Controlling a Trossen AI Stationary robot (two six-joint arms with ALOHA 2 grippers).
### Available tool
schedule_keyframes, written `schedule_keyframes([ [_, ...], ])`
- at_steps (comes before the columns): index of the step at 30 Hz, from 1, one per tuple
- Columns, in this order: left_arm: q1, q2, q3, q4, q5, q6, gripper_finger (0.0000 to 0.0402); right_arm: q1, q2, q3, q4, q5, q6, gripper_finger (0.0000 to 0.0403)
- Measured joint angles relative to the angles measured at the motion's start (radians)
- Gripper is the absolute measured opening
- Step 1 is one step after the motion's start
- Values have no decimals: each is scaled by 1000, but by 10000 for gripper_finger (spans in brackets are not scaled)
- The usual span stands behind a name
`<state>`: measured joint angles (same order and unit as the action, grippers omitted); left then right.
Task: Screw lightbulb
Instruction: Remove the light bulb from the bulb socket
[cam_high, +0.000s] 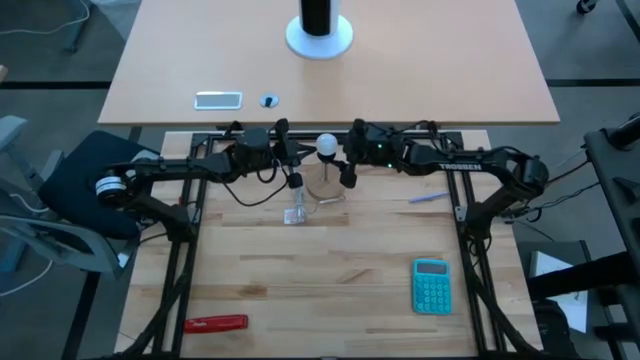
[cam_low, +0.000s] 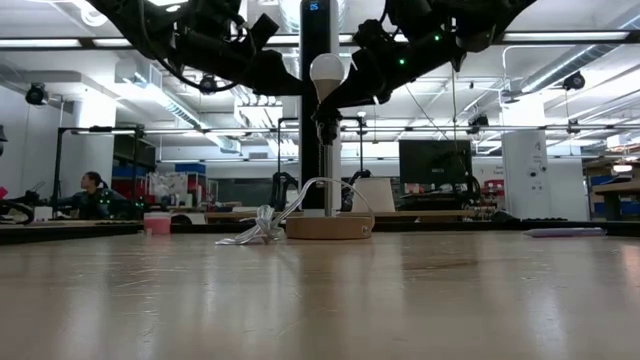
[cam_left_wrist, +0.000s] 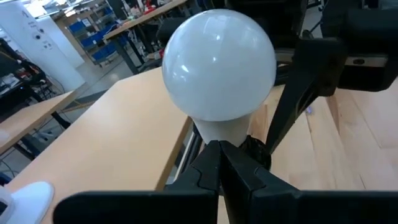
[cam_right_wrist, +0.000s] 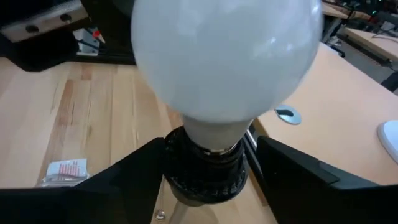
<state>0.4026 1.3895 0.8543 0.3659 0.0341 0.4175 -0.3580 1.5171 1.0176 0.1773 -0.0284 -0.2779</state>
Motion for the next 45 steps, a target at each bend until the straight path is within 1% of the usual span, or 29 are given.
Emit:
schedule_keyframes([
  [7,0,0,0,0,1,0,0,4,-3,2,17,0,4,239],
  [14,0,6,0,3,3,0,0,4,-4,2,62,0,5,247],
  [17,0,20,0,5,5,0,0,4,-5,3,79,0,5,243],
  [22,0,45,0,27,5,0,0,7,-5,3,94,0,-8,223],
  [34,0,49,0,50,3,-4,0,7,-5,3,95,0,-29,146],
  [37,0,49,0,50,1,-4,0,7,-6,3,96,0,-29,140],
  [45,0,49,0,52,1,-8,0,7,-14,3,103,0,-29,139],
])
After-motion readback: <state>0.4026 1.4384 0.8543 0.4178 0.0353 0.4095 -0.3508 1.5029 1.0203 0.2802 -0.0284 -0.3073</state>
